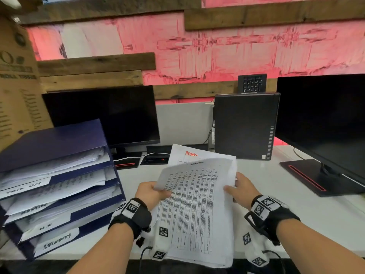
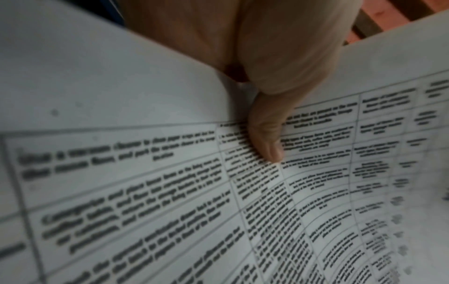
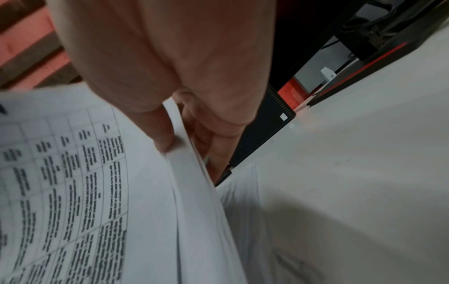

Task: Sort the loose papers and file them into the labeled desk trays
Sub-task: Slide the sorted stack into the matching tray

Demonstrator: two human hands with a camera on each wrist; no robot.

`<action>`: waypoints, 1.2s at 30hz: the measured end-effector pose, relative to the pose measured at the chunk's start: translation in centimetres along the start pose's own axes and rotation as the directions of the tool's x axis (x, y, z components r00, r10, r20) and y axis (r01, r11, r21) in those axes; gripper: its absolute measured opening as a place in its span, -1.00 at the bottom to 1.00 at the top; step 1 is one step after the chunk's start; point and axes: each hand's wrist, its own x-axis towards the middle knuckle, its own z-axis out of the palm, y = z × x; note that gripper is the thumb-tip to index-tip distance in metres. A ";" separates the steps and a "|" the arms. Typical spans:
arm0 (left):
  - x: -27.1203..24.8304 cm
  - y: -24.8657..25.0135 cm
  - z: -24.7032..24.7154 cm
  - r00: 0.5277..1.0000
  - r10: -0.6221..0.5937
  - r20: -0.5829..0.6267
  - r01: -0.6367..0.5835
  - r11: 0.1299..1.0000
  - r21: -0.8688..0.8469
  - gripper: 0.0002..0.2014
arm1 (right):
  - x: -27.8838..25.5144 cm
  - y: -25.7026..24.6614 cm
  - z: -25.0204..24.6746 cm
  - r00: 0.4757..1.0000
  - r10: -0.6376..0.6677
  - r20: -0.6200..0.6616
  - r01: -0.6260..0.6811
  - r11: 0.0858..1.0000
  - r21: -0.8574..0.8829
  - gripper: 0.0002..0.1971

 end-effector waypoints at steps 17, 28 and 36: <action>-5.0 3.5 -3.8 0.865 0.284 -0.413 -0.303 0.953 0.020 -0.48 | -5.7 -11.9 6.0 0.879 -0.443 -0.175 0.466 0.876 0.124 -0.67; -5.7 -1.6 -6.8 0.988 0.037 -0.147 -0.005 0.977 0.215 -0.64 | -5.9 -6.9 10.8 0.976 -0.180 0.123 0.201 0.961 -0.189 -0.65; -6.8 -2.0 -10.9 0.997 -0.015 -0.082 0.031 0.979 0.201 -0.73 | -5.7 -9.1 13.1 0.963 -0.235 0.132 0.255 0.953 -0.161 -0.61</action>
